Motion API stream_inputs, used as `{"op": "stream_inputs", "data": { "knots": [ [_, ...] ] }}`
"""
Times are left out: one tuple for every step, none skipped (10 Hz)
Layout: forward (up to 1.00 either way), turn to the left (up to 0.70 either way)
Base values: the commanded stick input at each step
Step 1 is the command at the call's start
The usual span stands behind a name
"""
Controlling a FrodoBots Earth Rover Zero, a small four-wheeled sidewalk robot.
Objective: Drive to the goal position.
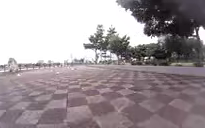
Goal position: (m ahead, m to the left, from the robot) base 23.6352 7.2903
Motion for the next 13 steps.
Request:
{"op": "stream_inputs", "data": {
  "knots": [
    [1.0, 0.0],
    [1.0, 0.0],
    [1.0, 0.0],
    [1.0, 0.0],
    [1.0, 0.0],
    [1.0, 0.0],
    [1.0, 0.0],
    [1.0, 0.0],
    [1.0, 0.01],
    [1.0, 0.02],
    [1.0, 0.22],
    [1.0, 0.0],
    [1.0, 0.0]
  ]
}}
